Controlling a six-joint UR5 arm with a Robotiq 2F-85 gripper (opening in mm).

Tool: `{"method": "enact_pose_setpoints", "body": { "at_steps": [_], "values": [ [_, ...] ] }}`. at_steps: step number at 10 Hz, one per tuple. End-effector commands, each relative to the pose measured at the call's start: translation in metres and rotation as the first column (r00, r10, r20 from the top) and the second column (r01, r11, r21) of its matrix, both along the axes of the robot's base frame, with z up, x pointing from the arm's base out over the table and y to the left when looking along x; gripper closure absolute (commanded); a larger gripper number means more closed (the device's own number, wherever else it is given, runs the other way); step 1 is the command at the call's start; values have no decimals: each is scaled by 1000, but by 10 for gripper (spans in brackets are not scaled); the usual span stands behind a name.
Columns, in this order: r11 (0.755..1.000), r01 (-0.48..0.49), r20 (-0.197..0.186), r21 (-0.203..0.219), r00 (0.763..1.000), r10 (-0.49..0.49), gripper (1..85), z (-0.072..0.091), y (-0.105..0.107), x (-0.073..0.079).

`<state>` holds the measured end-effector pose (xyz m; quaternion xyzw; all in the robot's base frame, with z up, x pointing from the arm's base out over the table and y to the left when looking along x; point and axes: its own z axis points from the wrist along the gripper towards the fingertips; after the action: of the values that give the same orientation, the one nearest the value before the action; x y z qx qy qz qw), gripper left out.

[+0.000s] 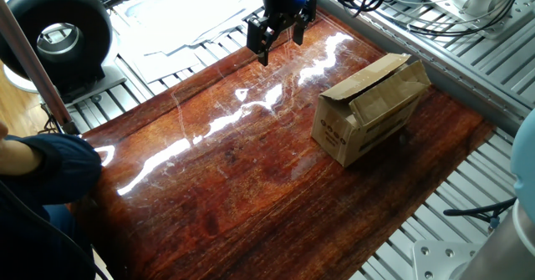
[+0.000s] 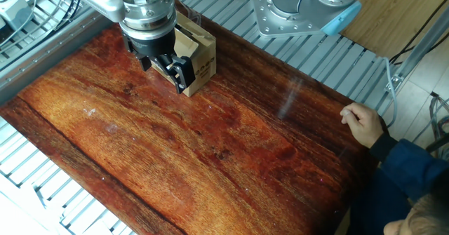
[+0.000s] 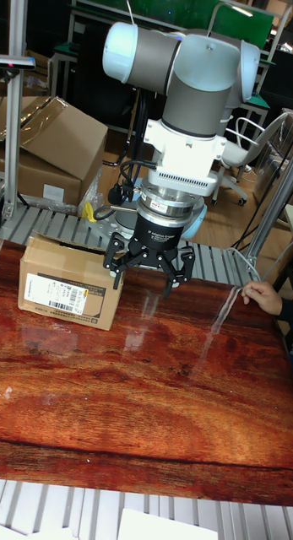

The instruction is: Open a box

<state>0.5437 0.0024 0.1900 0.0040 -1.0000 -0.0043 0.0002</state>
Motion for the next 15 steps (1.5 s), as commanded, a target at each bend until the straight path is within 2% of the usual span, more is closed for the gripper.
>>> {"method": "enact_pose_setpoints", "body": {
  "at_steps": [1,2,7,10,11,12,15],
  "values": [
    [1000,0,0,0,1000,0,17,0,2,0],
    [992,93,-167,84,983,-78,847,4,29,-41],
    [993,90,-166,79,983,-76,847,4,29,-42],
    [996,54,-176,72,984,-41,847,8,17,-43],
    [997,34,-177,67,984,-22,847,9,10,-44],
    [999,-7,-174,41,985,14,847,9,-6,-46],
    [996,-83,-177,40,980,89,847,16,-44,-54]
  ]
}}
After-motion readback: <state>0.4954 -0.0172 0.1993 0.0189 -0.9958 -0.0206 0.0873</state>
